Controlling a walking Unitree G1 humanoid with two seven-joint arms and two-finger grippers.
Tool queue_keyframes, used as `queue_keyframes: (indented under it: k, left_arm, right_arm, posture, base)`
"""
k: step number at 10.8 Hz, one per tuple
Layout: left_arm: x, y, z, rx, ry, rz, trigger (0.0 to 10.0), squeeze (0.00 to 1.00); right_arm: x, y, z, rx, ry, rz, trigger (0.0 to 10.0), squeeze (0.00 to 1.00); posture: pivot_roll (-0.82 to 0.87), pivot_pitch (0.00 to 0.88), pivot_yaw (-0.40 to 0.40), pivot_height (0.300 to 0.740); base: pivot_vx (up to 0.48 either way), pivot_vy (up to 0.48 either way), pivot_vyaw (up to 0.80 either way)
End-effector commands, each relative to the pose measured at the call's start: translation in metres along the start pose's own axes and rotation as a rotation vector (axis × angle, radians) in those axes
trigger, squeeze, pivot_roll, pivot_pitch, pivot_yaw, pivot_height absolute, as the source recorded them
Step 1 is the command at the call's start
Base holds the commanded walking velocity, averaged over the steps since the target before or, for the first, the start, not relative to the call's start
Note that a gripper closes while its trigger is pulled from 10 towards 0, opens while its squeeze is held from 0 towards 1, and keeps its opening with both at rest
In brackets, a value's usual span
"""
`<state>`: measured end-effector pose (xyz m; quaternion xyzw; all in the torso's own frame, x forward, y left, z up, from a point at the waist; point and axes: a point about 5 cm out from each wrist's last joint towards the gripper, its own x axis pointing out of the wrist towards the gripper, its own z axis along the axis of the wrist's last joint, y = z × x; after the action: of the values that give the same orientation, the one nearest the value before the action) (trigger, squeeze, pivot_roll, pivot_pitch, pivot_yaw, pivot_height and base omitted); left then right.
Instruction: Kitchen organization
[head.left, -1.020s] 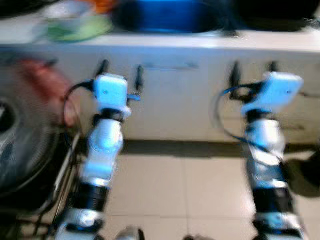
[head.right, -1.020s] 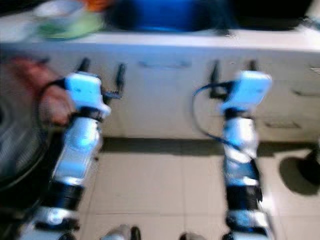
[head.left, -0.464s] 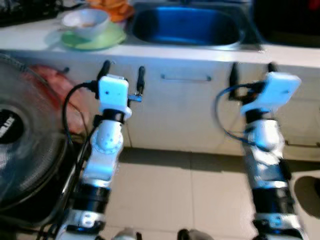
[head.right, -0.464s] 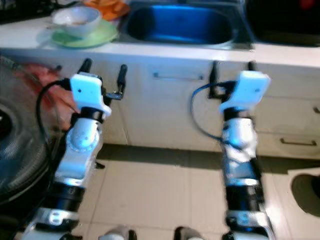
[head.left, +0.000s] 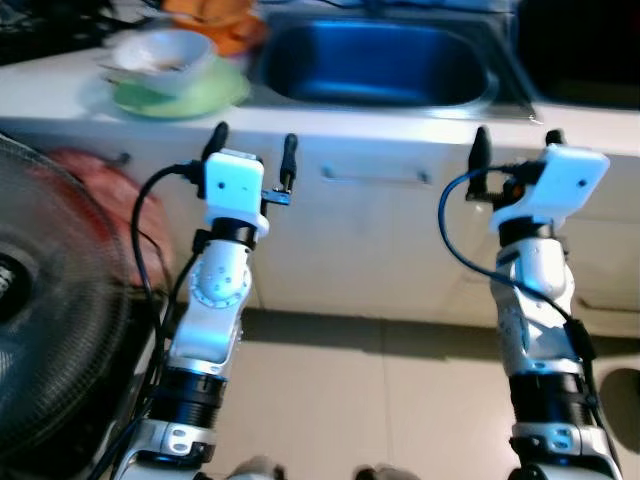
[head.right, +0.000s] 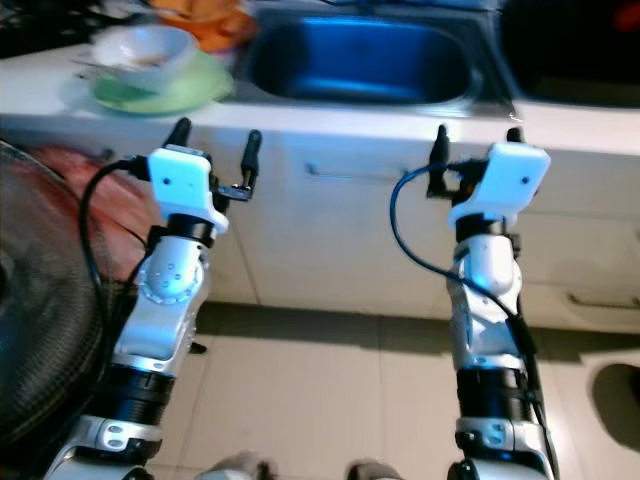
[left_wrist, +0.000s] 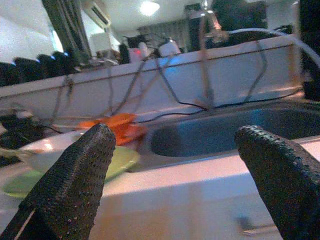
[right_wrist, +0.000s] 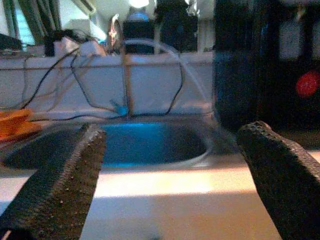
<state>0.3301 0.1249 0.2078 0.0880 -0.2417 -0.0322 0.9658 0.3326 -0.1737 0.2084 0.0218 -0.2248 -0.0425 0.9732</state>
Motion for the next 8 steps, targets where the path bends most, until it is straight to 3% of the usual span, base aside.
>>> queue_keyframes:
  k: [1,2,8]
  left_arm:
    - [0.0007,0.0001,0.0011,-0.011,0.001,0.002,10.0,0.00]
    - [0.0006,-0.0001,0.0010,-0.011,0.002,0.001,10.0,0.00]
    - [0.0007,0.0009,-0.0012,-0.011,0.009,-0.002,10.0,0.00]
  right_arm:
    - [-0.0010,-0.0020,-0.0017,-0.011,0.014,0.002,10.0,0.00]
    - [-0.0013,-0.0020,-0.0016,-0.013,0.013,0.002,10.0,0.00]
    - [-0.0008,-0.0015,0.0015,-0.033,-0.010,0.008,10.0,0.00]
  posture:
    - [0.01,0.141,0.009,0.740]
    - [0.01,0.141,0.009,0.740]
    - [0.02,0.145,0.008,0.740]
  base:
    - [0.390,0.000,-0.80]
    - [0.390,0.000,-0.80]
    - [0.393,0.000,0.00]
